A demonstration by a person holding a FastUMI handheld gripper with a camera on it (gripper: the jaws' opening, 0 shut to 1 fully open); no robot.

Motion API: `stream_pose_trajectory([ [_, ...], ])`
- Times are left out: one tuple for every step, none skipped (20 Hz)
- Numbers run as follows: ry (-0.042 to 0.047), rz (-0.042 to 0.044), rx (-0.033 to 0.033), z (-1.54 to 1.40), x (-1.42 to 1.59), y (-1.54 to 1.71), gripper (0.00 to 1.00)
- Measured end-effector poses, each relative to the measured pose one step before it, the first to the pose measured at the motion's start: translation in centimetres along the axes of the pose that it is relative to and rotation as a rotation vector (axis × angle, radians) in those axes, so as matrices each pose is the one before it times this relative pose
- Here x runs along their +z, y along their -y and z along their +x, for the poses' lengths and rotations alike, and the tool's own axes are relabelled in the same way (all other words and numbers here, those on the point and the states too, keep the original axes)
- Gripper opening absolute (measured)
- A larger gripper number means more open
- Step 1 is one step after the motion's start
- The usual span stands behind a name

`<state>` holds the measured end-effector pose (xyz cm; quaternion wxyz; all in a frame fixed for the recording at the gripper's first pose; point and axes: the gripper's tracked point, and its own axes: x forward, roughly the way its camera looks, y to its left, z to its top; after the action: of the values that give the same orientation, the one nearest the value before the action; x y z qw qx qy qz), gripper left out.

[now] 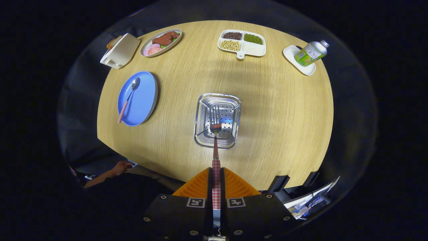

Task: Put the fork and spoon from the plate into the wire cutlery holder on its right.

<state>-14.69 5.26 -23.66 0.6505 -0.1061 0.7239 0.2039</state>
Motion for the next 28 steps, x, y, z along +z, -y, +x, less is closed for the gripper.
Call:
stream_pose_trajectory([
  [-0.01461, 0.008, 0.00472, 0.151, 0.315, 0.096, 0.1],
  [-0.01453, -0.0012, 0.00914, 0.171, 0.312, 0.062, 0.1],
  [-0.01669, 0.00406, 0.00321, 0.246, 0.182, 0.005, 0.1],
  [-0.01868, 0.00274, 0.00143, 0.236, 0.151, 0.157, 0.1],
  [-0.01976, 0.00234, 0.00428, 0.255, 0.13, 0.018, 0.1],
  [-0.01786, 0.00408, 0.00238, 0.327, 0.13, 0.018, 0.1],
  [-0.01422, 0.0022, 0.00198, 0.205, 0.23, 0.099, 0.1],
  [-0.01053, 0.00445, 0.00323, 0.126, 0.212, 0.004, 0.1],
  [-0.00835, 0.00595, 0.00114, 0.093, 0.291, 0.056, 0.1],
  [0.00217, 0.00638, 0.00067, 0.101, 0.36, 0.041, 0.11],
  [0.00407, 0.0111, 0.00101, 0.117, 0.315, 0.008, 0.12],
  [-0.00064, 0.00992, 0.00764, 0.049, 0.144, -0.222, 0.12],
  [0.00583, 0.00519, 0.00543, -0.124, 0.146, -0.102, 0.13],
  [0.01349, 0.00895, 0.00261, -0.156, 0.307, -0.079, 0.13],
  [0.02054, 0.00745, 0.00085, -0.166, 0.315, 0.017, 0.13],
  [0.03013, 0.01643, 0.00498, -0.218, 0.502, -0.102, 0.14],
  [0.0306, 0.0196, 0.01088, -0.214, 0.44, -0.343, 0.13],
  [0.03366, 0.02428, 0.00782, -0.388, 0.456, -0.28, 0.12],
  [0.04398, 0.01268, 0.01293, -0.374, 0.661, -0.406, 0.12],
  [0.04472, 0.00458, -0.00043, -0.36, 0.547, -0.13, 0.15],
  [0.04086, -0.00298, -0.00712, -0.397, 0.319, -0.103, 0.16],
  [0.03716, 0.00127, -0.00759, -0.397, 0.337, -0.164, 0.22],
  [0.03051, 0.00775, 0.00169, -0.419, 0.202, -0.397, 0.24],
  [0.02479, 0.01218, 0.00533, -0.359, 0.118, -0.486, 0.3],
  [0.02572, 0.00886, 0.00301, -0.223, 0.136, -0.503, 0.33],
  [0.0282, 0.00169, 0.00012, -0.121, 0.14, -0.349, 0.38],
  [0.02727, 0.00383, 0.00117, -0.243, 0.166, -0.374, 0.4],
  [0.02059, -0.00543, 0.00876, 0.11, 0.011, -0.588, 0.44],
])
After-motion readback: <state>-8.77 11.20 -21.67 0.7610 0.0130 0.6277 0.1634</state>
